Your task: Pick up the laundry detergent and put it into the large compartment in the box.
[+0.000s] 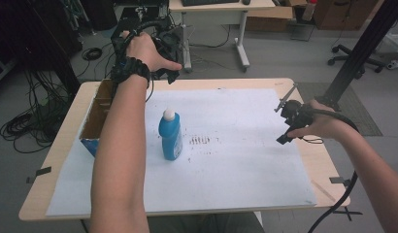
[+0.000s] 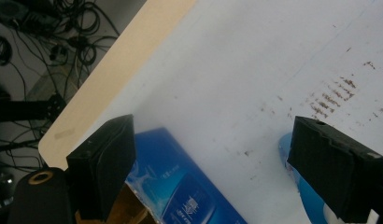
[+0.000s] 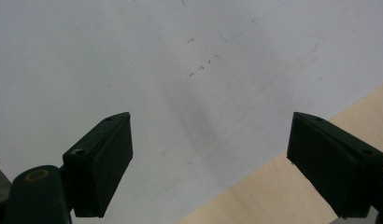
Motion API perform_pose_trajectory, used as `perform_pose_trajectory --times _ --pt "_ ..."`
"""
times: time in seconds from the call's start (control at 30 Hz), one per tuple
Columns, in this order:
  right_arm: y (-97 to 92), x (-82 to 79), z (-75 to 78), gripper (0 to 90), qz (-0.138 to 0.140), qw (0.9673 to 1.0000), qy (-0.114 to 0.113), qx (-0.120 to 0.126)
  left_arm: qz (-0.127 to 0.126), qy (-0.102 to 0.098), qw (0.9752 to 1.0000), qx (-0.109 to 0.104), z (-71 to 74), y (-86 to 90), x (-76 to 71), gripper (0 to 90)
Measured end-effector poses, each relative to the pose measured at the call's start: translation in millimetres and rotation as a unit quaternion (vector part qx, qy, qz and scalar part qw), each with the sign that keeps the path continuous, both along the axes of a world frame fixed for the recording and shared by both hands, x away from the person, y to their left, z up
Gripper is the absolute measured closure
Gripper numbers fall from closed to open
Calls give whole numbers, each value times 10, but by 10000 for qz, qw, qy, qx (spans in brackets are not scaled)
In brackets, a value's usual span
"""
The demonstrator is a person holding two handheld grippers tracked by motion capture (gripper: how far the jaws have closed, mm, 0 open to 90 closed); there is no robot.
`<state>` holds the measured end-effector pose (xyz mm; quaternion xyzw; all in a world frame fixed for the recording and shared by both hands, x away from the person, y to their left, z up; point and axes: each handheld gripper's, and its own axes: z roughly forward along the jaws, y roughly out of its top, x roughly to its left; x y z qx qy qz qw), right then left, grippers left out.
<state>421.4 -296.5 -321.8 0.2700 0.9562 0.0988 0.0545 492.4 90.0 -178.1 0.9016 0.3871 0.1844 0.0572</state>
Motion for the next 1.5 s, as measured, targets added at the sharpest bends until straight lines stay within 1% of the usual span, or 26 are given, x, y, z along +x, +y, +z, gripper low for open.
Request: perform_pose_trajectory --times 0.03,0.13,0.17,0.2,0.23,0.3,0.33,0.4,0.47,0.53,0.57,0.7,0.73,0.83,0.87,0.93,1.03,1.1,1.13,1.2,1.27,1.3,1.33,1.37,1.4,1.5 --pt "0 -2 -1 144 2 10000 2 -1 73 27 10000 -11 2 -1 -10 158" --pt "2 -10 -2 145 5 10000 2 -11 143 31 9999 3 6 -7 -29 157" --pt "5 -18 1 145 7 10000 10 -16 236 23 9997 10 14 -14 -46 153" --pt "6 -20 2 146 11 10000 7 -17 236 23 9997 10 14 -14 -46 152" --pt "9 -26 4 146 5 10000 -1 -19 325 83 9994 -32 24 -18 -67 153" --pt "10 -30 4 148 15 10000 -5 -16 365 83 9993 -39 31 -19 -77 153" --pt "13 -39 8 149 10 10000 -6 -19 415 -4 9991 -38 45 -17 -98 156" --pt "13 -44 9 149 16 10000 -24 -27 444 -39 9990 -38 49 -16 -109 155" --pt "13 -51 12 150 18 10000 -30 -25 497 10 9987 -81 46 -14 -125 154" --pt "13 -56 15 150 17 10000 -25 -25 555 12 9984 -113 40 -15 -146 148" --pt "16 -58 16 151 20 10000 -24 -17 624 2 9980 -105 35 -21 -169 143" --pt "24 -60 17 151 24 10000 -27 -20 725 -48 9972 -157 36 -30 -205 135" --pt "29 -61 15 151 27 10000 -35 -20 815 -35 9965 -158 35 -33 -229 132" --pt "36 -63 13 151 27 10000 -37 -29 886 -20 9959 -155 40 -25 -250 125" --pt "42 -64 12 151 30 10000 -39 -40 1011 -40 9947 -189 37 -23 -268 122" --pt "45 -64 12 151 31 10000 -37 -39 1072 -11 9941 -181 31 -16 -281 115" --pt "46 -65 11 151 31 10000 -37 -42 1128 -26 9934 -194 19 -20 -298 114" --pt "47 -64 10 151 25 10000 -35 -45 1193 20 9926 -219 8 -24 -313 115" --pt "47 -63 8 151 27 10000 -42 -51 1293 25 9912 -265 -8 -35 -331 110" --pt "49 -63 8 151 27 10000 -40 -54 1315 66 9909 -280 -16 -40 -340 112" --pt "49 -62 8 151 30 10000 -38 -49 1406 124 9895 -303 -27 -52 -358 105" --pt "49 -62 8 151 30 10000 -38 -49 1406 124 9895 -303 -27 -52 -358 108" --pt "49 -60 9 151 19 10000 -41 -49 1461 169 9886 -309 -29 -62 -377 107" --pt "49 -60 9 151 19 10000 -41 -49 1461 169 9886 -309 -29 -62 -377 104" --pt "47 -59 11 151 10 10000 -45 -44 1526 184 9876 -323 -25 -63 -395 105" --pt "45 -58 16 151 1 10000 -55 -37 1590 250 9864 -344 -26 -60 -410 104"
